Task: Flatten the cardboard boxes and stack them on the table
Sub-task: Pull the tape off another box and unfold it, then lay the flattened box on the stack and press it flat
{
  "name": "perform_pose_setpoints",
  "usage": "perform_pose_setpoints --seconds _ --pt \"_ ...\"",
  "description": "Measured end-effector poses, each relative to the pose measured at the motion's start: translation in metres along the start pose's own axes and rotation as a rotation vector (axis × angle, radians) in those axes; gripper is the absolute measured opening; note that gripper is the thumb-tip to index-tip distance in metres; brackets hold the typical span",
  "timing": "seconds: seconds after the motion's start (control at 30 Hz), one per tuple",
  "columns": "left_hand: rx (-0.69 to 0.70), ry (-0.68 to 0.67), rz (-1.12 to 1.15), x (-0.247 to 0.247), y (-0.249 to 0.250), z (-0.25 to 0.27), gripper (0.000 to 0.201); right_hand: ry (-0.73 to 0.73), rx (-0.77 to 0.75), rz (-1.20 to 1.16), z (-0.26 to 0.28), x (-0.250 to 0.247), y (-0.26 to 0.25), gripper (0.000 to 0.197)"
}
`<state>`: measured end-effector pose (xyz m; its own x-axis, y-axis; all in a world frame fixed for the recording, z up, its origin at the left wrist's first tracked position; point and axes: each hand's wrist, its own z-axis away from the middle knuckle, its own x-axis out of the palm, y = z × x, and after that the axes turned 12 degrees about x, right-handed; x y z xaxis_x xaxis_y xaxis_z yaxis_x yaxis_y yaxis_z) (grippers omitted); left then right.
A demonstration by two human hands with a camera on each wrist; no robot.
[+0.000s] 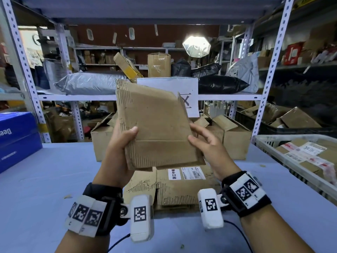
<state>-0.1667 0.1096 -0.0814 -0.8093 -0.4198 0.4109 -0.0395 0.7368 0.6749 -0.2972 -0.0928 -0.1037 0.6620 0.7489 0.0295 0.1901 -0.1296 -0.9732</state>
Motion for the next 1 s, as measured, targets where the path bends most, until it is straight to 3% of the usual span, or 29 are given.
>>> perform_pose_setpoints --seconds 0.13,0.2,0.27,0.33,0.47,0.6,0.73,0.9,1.0 --pt "-0.041 0.098 0.290 0.002 0.005 0.001 0.059 0.084 0.043 0.151 -0.005 -0.002 0.013 0.059" --pt "-0.025 0.117 0.319 0.003 0.005 0.002 0.053 0.140 0.125 0.119 -0.008 -0.006 0.019 0.085" --pt "0.001 0.099 0.314 0.000 0.005 0.001 0.043 0.158 0.225 0.021 -0.013 -0.009 0.025 0.096" --pt "0.009 0.077 0.224 -0.009 0.004 -0.003 0.036 0.190 0.268 -0.051 -0.015 -0.012 0.029 0.079" --pt "-0.067 0.038 -0.228 -0.035 0.000 -0.016 0.035 0.366 0.230 -0.051 -0.012 -0.027 0.033 0.034" --pt "-0.246 -0.072 -0.567 -0.067 -0.007 -0.019 0.025 0.331 0.224 0.116 -0.006 -0.041 0.036 0.017" --pt "-0.441 -0.213 -0.893 -0.096 -0.019 -0.021 0.018 0.225 0.363 0.305 0.002 -0.051 0.042 0.019" --pt "-0.654 -0.395 -1.193 -0.113 -0.042 -0.016 0.029 0.045 0.531 0.622 0.014 -0.059 0.054 0.008" --pt "-0.735 -0.457 -1.315 -0.118 -0.048 -0.017 0.041 0.044 0.558 0.714 0.015 -0.059 0.058 0.022"
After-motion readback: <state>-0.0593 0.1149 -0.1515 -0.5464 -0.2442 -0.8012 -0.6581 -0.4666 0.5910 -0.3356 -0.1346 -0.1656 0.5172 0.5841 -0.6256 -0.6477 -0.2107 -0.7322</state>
